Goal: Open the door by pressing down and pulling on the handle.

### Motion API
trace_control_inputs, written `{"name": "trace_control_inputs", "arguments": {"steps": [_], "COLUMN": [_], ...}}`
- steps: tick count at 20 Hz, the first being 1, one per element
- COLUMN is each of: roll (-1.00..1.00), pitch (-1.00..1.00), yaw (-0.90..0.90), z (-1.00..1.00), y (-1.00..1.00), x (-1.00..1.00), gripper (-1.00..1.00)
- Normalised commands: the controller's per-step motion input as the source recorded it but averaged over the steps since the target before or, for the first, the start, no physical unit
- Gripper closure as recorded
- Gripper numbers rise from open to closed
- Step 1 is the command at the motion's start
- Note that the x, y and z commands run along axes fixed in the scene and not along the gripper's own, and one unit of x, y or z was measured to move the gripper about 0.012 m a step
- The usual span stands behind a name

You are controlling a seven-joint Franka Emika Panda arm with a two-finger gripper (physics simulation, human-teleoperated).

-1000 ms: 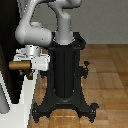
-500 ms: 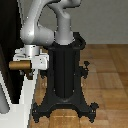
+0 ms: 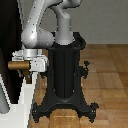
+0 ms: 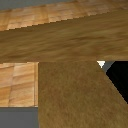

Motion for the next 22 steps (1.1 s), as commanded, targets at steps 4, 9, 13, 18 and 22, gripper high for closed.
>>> {"name": "trace_control_inputs", "arguments": {"steps": [4, 9, 13, 18, 22], "roll": [0.0, 0.0, 0.0, 0.0, 0.0], "pitch": [0.0, 0.0, 0.0, 0.0, 0.0], "yaw": [0.0, 0.0, 0.0, 0.0, 0.0], "z": [-0.5, -0.2, 0.0, 0.0, 0.0], "y": [0.0, 0.0, 0.5, 1.0, 1.0], "x": [0.0, 0.0, 0.0, 0.0, 0.0], "gripper": [1.0, 1.0, 1.0, 1.0, 1.0]}}
